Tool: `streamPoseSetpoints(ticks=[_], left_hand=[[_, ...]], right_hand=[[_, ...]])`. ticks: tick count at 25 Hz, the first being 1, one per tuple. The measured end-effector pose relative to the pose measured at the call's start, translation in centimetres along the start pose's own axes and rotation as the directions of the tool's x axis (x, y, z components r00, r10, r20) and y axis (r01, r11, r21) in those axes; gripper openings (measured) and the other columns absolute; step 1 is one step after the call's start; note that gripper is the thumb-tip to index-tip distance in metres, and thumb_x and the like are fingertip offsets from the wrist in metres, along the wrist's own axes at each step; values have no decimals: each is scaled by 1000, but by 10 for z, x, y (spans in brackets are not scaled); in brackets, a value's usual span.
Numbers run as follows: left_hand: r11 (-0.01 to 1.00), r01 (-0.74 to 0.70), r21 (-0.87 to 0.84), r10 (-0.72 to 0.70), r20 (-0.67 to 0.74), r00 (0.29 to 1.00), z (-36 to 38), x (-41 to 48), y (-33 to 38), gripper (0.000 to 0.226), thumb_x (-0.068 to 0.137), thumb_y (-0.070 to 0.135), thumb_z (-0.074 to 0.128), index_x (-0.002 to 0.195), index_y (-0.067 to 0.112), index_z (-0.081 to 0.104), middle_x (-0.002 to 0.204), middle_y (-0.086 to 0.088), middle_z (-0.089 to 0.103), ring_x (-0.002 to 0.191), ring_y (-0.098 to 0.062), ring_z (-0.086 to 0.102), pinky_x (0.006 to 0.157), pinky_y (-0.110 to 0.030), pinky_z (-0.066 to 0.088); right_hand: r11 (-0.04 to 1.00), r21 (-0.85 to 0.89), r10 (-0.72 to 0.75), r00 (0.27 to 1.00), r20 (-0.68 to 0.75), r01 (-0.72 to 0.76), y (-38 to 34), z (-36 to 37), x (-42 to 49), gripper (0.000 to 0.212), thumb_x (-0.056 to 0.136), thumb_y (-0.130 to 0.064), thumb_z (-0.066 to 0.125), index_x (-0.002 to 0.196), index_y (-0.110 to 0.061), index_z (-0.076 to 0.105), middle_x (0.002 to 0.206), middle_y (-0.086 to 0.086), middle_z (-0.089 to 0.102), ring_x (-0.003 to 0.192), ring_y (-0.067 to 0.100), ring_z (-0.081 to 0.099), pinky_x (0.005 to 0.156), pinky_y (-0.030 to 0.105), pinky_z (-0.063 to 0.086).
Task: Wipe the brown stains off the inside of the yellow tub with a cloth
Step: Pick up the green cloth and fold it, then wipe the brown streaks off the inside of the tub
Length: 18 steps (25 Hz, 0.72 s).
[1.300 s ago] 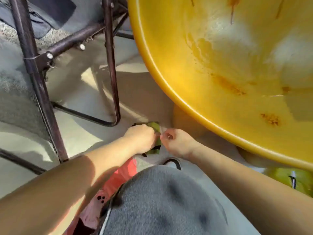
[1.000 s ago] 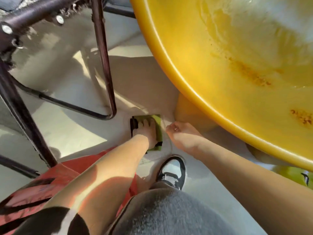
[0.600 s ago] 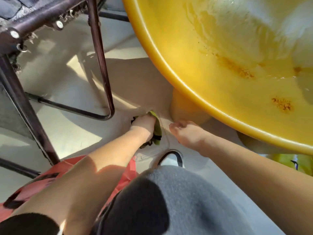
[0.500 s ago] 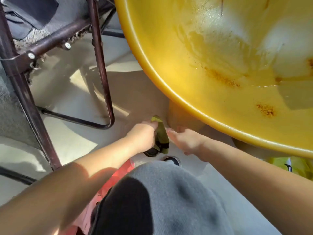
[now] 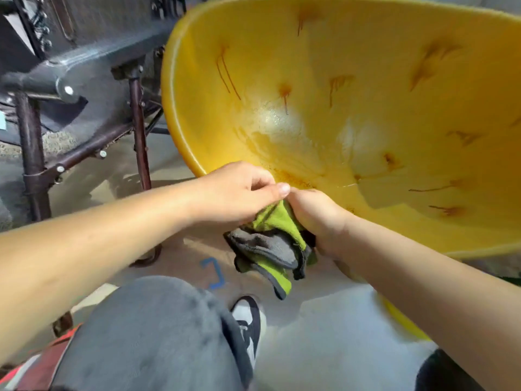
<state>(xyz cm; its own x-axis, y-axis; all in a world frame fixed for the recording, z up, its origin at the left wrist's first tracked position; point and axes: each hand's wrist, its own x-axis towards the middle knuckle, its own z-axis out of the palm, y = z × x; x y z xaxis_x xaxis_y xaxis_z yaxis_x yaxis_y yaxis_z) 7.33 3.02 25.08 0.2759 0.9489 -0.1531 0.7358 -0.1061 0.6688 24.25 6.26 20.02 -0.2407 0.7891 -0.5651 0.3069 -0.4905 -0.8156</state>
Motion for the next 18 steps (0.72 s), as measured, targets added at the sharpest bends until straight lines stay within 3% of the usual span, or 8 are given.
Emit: streamPoseSetpoints(ticks=[2,3,6,8,10,13,16,18], left_hand=[[996,85,24,-83,-56,995,-9,16,20,40,84,65,66,90,25,64,82,8,70,76,-10,67,72,-32,54],[992,124,0,-124,-19,992,-8,22,30,44,80,67,69,96,27,62,87,11,69,79,-7,67,72,-29,55],[944,157,-290,-122,133,983,16,42,60,34,80,52,79,89,22,68,71,13,72,62,-1,66,54,-16,48],[914,141,-381,-115,90,989,28,53,77,26,86,40,79,76,19,68,58,12,68,50,-2,61,45,-13,42],[958,116,-261,-125,-18,992,29,68,84,32,91,40,72,76,13,67,58,5,60,49,-12,55,47,-18,37],[991,134,-7,-133,-177,975,25,87,84,33,94,39,63,84,8,66,62,-4,50,55,-23,43,54,-29,31],[974,148,173,-94,-290,953,17,102,77,16,98,24,56,86,18,66,69,-1,61,62,-27,54,55,-30,37],[931,123,344,-1,-335,942,17,114,74,15,98,18,51,85,18,58,78,-3,56,71,-31,54,57,-34,37]], right_hand=[[998,22,-58,993,-100,60,-18,-25,-16,44,99,-44,49,109,-5,69,96,15,71,88,30,68,85,46,57],[995,41,-82,985,-154,89,-23,-36,-25,43,103,-44,45,109,-8,68,98,15,72,89,30,68,84,41,56],[981,138,-92,950,-298,138,-25,-58,-42,40,106,-46,41,103,-14,65,104,15,71,92,27,68,77,35,54],[974,173,-80,933,-351,148,-26,-70,-48,35,107,-45,42,99,-17,63,109,14,71,100,28,70,85,40,58],[990,74,-86,942,-324,116,-34,-91,-47,32,104,-43,48,106,-17,67,112,14,73,103,32,72,92,48,59],[988,-135,-116,953,-280,80,-47,-128,-39,30,101,-38,56,122,-19,66,113,9,71,99,28,71,82,41,59],[990,-87,-136,934,-331,113,-33,-157,-22,25,101,-31,55,118,-18,66,113,14,73,89,26,71,75,40,60],[986,-123,-149,923,-354,112,-12,-169,-8,19,102,-27,53,111,-19,67,110,14,74,84,25,71,71,39,59]])
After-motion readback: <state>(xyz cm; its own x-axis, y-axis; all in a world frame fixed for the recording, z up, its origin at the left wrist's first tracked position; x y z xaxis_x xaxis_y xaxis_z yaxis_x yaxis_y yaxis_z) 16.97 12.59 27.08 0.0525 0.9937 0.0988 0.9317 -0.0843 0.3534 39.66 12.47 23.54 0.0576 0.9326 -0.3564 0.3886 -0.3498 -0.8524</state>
